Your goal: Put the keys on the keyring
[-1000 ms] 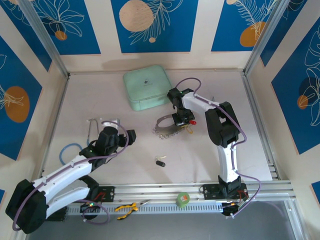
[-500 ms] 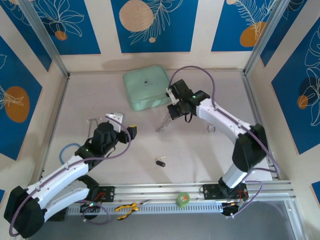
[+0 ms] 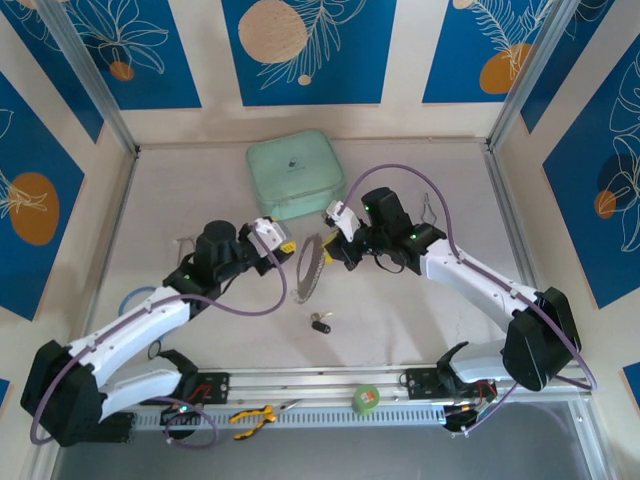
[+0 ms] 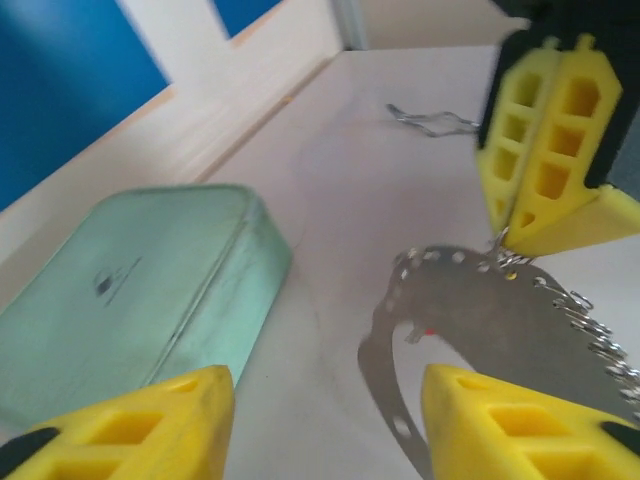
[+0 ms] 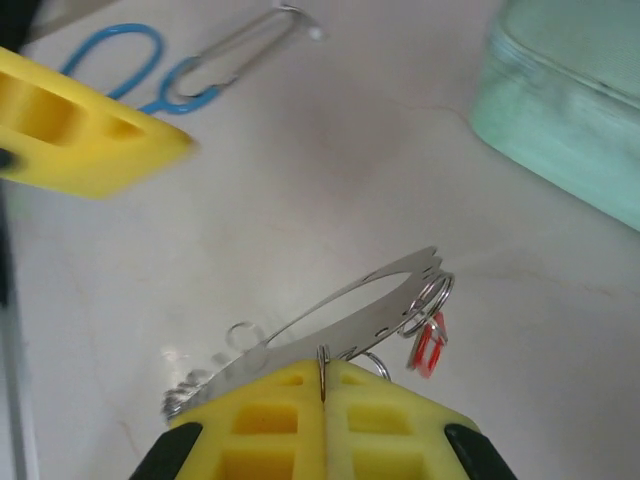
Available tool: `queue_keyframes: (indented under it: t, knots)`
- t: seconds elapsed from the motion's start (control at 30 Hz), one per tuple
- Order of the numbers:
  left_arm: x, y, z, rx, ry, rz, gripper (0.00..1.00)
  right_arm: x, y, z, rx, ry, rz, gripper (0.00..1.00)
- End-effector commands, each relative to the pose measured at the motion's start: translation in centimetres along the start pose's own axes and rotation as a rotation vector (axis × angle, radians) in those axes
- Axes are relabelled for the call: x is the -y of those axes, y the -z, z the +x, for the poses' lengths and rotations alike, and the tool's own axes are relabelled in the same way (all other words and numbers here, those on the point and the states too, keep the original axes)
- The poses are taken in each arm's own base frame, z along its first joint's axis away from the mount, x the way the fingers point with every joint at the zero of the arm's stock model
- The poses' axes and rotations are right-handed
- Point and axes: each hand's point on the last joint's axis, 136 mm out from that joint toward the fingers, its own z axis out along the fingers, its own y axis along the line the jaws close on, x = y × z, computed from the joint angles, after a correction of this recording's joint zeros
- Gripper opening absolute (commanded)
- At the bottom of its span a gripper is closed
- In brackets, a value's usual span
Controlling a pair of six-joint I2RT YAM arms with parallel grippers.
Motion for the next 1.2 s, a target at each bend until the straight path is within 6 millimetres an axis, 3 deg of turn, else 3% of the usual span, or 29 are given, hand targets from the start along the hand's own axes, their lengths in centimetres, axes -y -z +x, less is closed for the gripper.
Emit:
queue_keyframes:
  t: [0.0, 0.27, 0.6, 1.17]
  knots:
    - [2.6, -0.5, -2.4, 0.154, -0.136, 0.147, 0.45, -2.4, 0.7, -2.3, 0.128, 0.157, -0.127, 0.00]
    - [5.5, -1.2, -0.2, 0.136, -0.137, 0.297, 0.32, -4.1, 0.6, -1.5, 0.155, 0.317, -0.204, 0.00]
    - [7.6, -1.3, 1.7, 0.107, -0.112, 0.394, 0.19, -4.2, -0.4, -1.2, 0.162, 0.397, -0.169, 0.00]
    - [8.1, -1.2, 1.4, 0.132, -0.101, 0.424, 0.24, -4.7, -1.5, -0.9, 0.126, 0.442, -0.160, 0.00]
